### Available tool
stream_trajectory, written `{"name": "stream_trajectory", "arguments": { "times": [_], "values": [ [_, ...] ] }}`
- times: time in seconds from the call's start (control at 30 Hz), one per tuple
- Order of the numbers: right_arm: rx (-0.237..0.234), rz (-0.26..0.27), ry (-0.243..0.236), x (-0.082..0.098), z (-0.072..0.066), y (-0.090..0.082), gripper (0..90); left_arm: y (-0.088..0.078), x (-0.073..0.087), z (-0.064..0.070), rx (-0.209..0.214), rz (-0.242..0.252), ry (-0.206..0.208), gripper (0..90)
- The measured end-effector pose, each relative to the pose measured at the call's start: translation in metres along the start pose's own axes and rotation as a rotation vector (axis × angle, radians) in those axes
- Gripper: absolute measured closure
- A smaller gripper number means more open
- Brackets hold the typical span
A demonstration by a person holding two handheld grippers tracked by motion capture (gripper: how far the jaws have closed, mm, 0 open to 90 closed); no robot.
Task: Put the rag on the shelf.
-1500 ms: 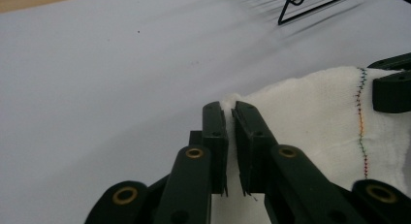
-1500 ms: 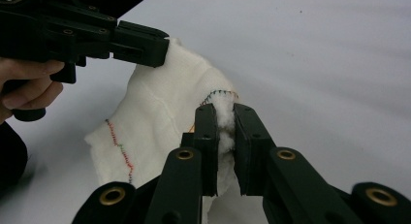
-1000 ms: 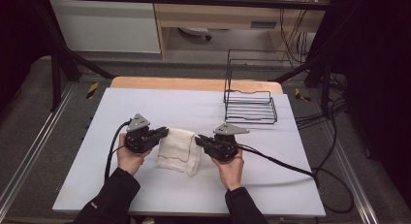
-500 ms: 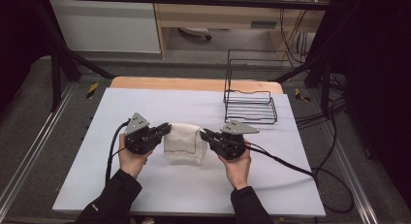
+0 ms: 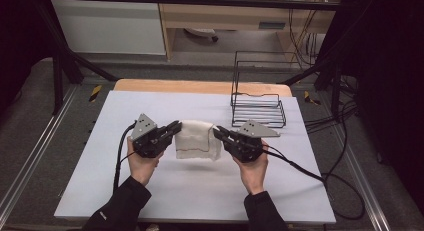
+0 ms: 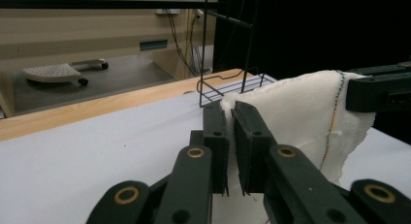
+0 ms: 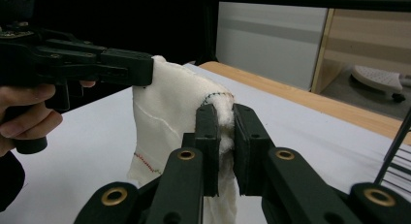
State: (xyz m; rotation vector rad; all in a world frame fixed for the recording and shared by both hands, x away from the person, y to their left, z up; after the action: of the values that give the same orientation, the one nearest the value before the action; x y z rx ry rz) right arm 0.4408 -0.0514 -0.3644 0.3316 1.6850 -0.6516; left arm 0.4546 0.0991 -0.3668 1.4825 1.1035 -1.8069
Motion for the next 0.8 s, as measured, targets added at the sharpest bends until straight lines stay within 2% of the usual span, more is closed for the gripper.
{"name": "stream_trajectory", "arguments": {
  "times": [0.33,0.47,0.57,0.8],
  "values": [
    [0.025,0.03,-0.033,-0.013,0.004,-0.013,82.1,0.004,-0.013,0.011,0.004,0.052,-0.019,83.7],
    [0.039,0.043,-0.043,-0.019,0.007,-0.017,82.1,0.006,-0.02,0.013,-0.003,0.07,-0.012,83.7],
    [0.048,0.056,-0.045,-0.023,0.009,-0.021,82.1,0.008,-0.026,0.017,0.004,0.082,-0.022,83.7],
    [0.074,0.088,-0.059,-0.033,0.016,-0.031,82.1,0.012,-0.039,0.026,0.01,0.109,-0.018,83.8]
  ]
}}
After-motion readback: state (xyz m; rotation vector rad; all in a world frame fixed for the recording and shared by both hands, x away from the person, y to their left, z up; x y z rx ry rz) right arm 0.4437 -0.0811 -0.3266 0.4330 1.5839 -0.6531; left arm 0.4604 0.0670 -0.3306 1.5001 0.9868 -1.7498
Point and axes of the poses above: each handheld gripper's, and its own axes: y roughly forward along the jaws, x roughly out of its underside, z roughly to its right, the point moved 10 cm from there along y, roughly forward along the jaws, and after that the axes turned 9 degrees about -x, right-handed, at the moved point
